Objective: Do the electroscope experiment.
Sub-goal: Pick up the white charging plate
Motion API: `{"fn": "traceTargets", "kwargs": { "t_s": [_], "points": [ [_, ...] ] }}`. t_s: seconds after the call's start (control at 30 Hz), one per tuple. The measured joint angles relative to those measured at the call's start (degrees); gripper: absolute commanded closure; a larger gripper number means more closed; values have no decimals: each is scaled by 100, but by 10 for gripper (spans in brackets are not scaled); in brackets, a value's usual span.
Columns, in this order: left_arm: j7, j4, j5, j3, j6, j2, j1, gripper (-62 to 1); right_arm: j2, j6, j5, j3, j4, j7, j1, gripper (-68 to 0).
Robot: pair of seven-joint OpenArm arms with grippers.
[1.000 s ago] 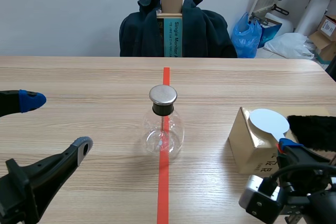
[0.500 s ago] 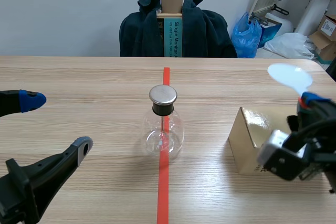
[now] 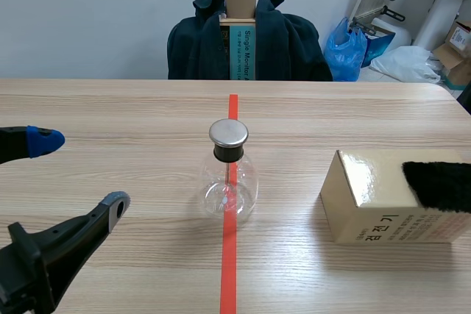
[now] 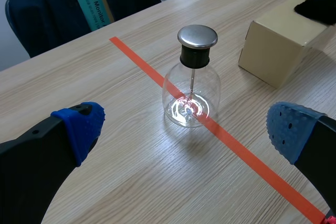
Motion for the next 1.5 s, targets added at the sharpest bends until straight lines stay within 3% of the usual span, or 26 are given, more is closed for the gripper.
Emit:
{"fn": "traceTargets", "kwargs": {
  "t_s": [0.37, 0.53, 0.83, 1.17, 1.5],
  "points": [
    [0, 0, 13, 0, 0, 0, 0, -623, 0, -24, 37, 140, 129, -4, 619, -6],
    [50, 0, 238, 0, 2, 0, 0, -623, 0, -26, 39, 140, 129, -7, 841, -6],
    [391, 0, 238, 0, 0, 0, 0, -623, 0, -24, 149, 140, 129, 44, 850, -6],
    [428, 0, 227, 0, 4, -330, 48, -623, -2, -22, 214, 140, 129, 39, 850, -6],
    [428, 0, 212, 0, 37, -396, 79, -623, -2, -22, 214, 140, 129, 39, 850, -6]
  ]
}}
